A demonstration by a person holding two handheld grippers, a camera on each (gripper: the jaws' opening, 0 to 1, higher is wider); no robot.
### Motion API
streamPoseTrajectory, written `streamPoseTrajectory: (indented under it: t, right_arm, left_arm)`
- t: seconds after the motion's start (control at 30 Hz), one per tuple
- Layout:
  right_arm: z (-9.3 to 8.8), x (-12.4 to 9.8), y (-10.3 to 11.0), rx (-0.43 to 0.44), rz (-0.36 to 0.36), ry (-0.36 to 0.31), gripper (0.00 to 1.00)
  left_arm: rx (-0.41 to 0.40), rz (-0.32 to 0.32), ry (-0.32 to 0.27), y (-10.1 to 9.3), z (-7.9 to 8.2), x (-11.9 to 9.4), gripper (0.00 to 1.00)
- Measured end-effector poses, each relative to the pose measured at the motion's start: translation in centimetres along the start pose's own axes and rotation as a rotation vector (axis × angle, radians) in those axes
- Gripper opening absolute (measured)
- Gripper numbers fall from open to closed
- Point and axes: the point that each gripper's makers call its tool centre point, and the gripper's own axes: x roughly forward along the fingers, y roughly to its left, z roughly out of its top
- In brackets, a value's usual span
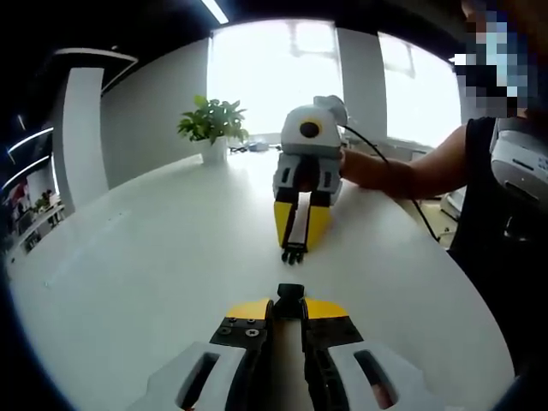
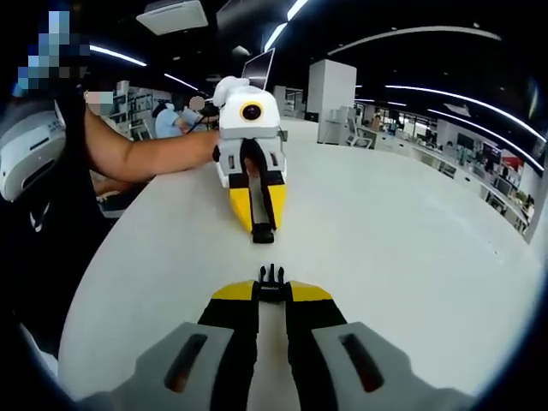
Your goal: Snap the two parts of the plastic buckle together until the buckle closes and remains connected.
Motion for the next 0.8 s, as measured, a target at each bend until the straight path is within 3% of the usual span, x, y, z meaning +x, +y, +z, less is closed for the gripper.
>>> streamPoseTrajectory:
  t: [0.8]
  right_arm:
    - [0.17,0.19,0.35,-0.01,0.012,-0.012,0.11]
  left_arm:
    - [0.009,-0.001,0.008,-0.38,0.22,0.42,0.1]
